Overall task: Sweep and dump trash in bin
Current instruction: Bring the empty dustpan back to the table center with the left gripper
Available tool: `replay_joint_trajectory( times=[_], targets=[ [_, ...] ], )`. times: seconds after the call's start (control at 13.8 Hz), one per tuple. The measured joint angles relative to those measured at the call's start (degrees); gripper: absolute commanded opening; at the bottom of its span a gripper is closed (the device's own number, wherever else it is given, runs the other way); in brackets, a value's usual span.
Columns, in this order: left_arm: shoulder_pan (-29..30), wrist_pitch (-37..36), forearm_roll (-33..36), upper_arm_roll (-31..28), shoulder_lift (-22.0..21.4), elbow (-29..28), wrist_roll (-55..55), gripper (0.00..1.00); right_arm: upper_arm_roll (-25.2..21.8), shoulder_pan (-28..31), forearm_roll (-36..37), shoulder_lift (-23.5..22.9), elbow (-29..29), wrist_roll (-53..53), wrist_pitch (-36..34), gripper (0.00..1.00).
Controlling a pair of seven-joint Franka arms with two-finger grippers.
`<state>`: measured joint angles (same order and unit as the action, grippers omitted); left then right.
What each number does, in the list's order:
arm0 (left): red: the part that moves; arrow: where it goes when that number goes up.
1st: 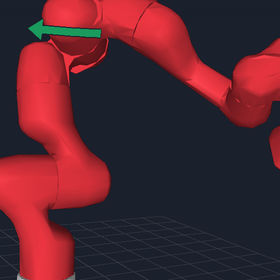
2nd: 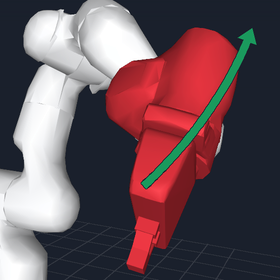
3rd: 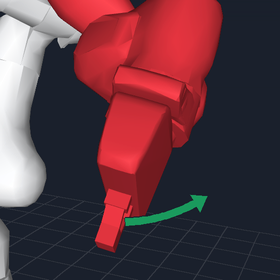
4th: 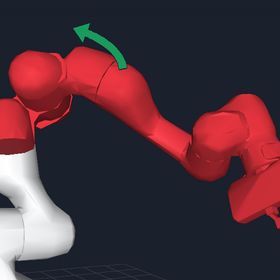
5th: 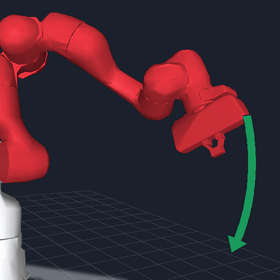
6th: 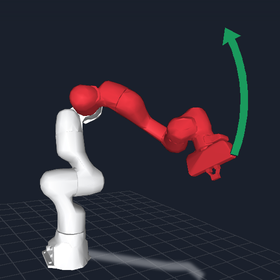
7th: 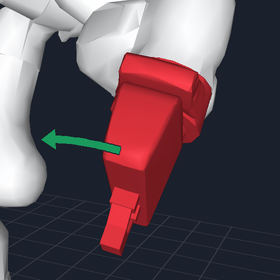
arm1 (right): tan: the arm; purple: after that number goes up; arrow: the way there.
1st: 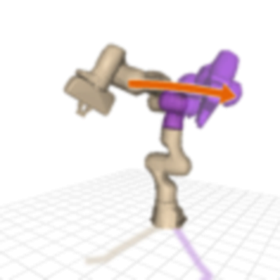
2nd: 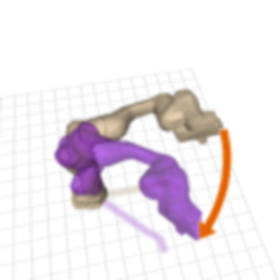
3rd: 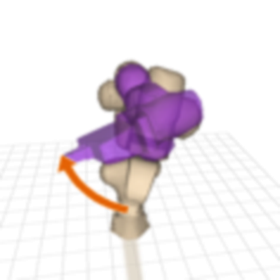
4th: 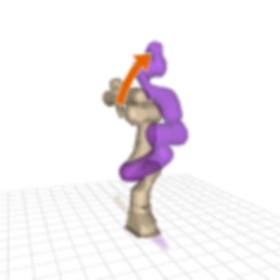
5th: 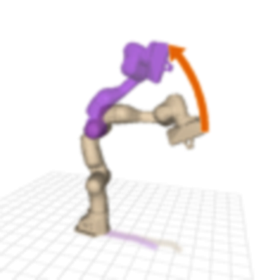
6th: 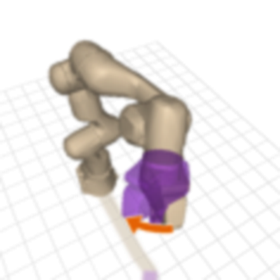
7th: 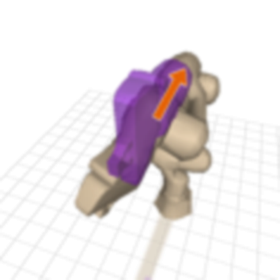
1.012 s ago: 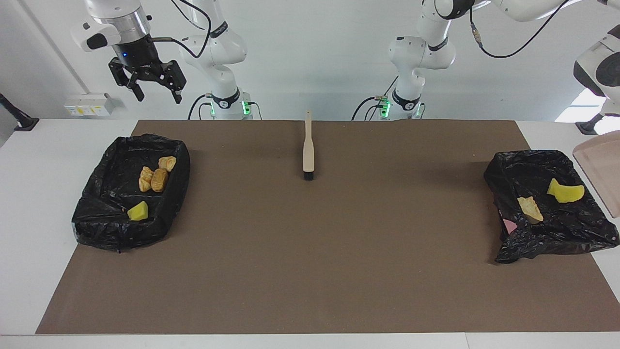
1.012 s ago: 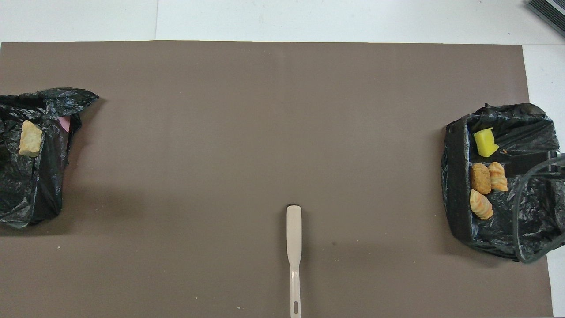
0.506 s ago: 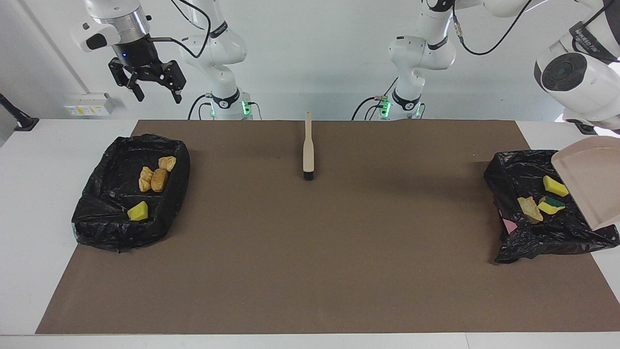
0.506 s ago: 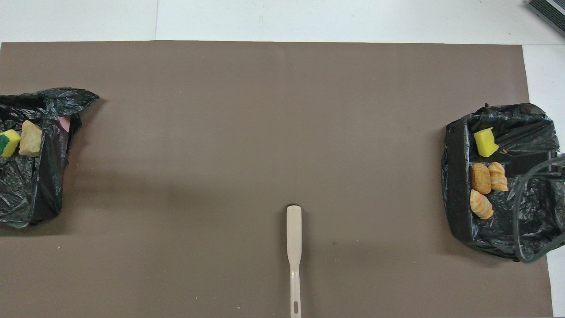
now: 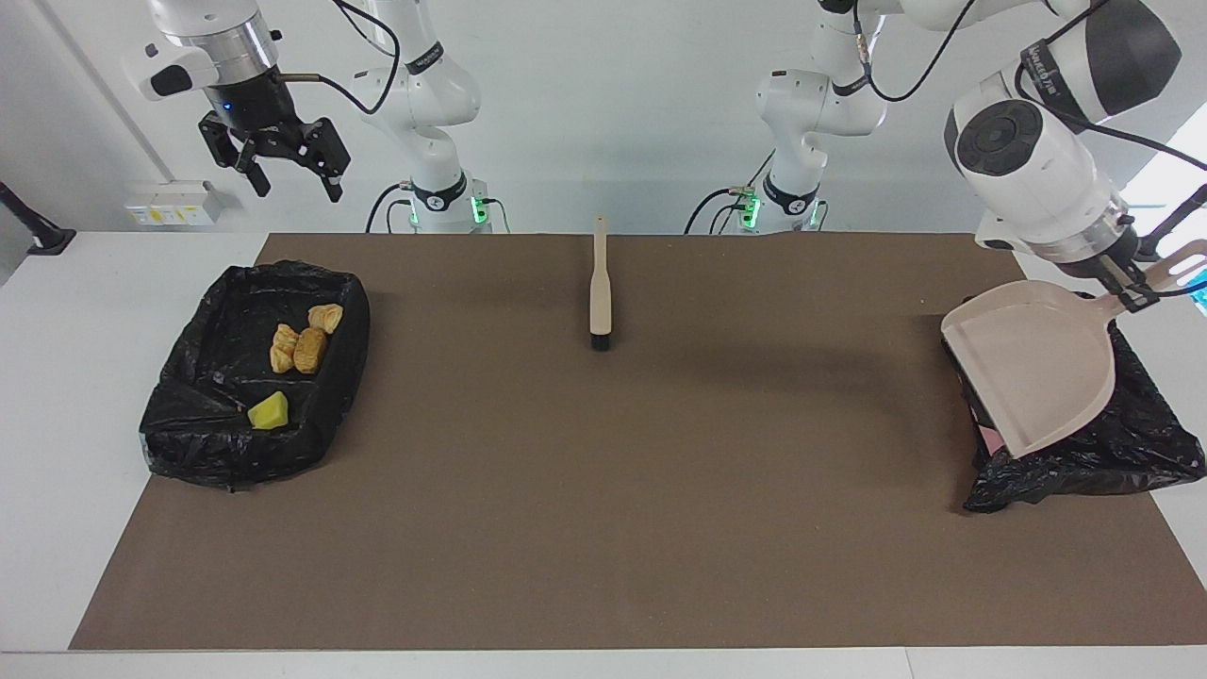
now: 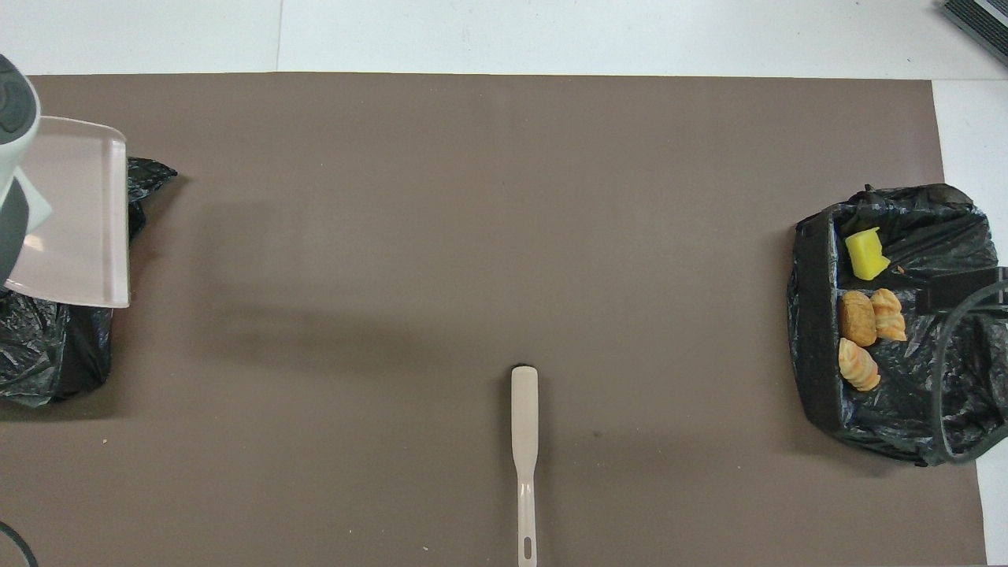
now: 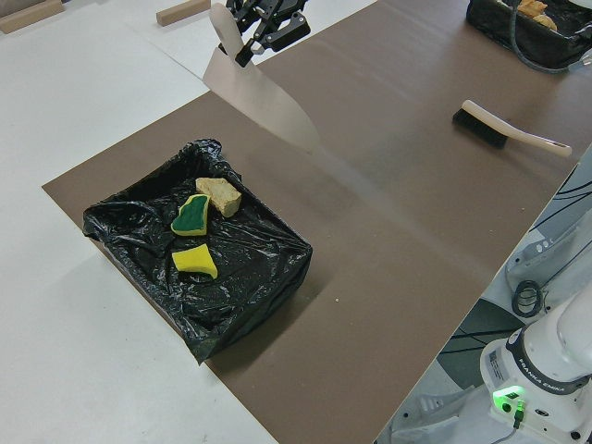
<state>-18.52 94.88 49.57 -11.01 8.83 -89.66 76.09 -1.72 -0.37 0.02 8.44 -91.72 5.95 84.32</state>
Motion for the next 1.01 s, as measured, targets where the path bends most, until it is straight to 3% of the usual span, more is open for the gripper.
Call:
replay_joint_trajectory(
  times=[0.22, 0.58, 1.01],
  targets=[
    [0.0, -5.0, -8.5, 4.7, 0.0, -0.3, -8.8, 0.0, -0.7, -1.6, -0.1, 0.0, 0.0, 0.0, 0.0, 1.0],
    [-0.1, -7.3, -22.8, 9.0, 0.1, -3.0, -25.0, 0.0, -2.2, -2.7, -0.1, 0.0, 0.0, 0.0, 0.0, 1.0],
    [-0.5, -7.6, -34.6, 18.1, 0.1, -6.2, -54.1, 0.0, -2.5, -2.8, -0.1, 0.0, -0.1, -1.9, 0.0, 1.0]
  ],
)
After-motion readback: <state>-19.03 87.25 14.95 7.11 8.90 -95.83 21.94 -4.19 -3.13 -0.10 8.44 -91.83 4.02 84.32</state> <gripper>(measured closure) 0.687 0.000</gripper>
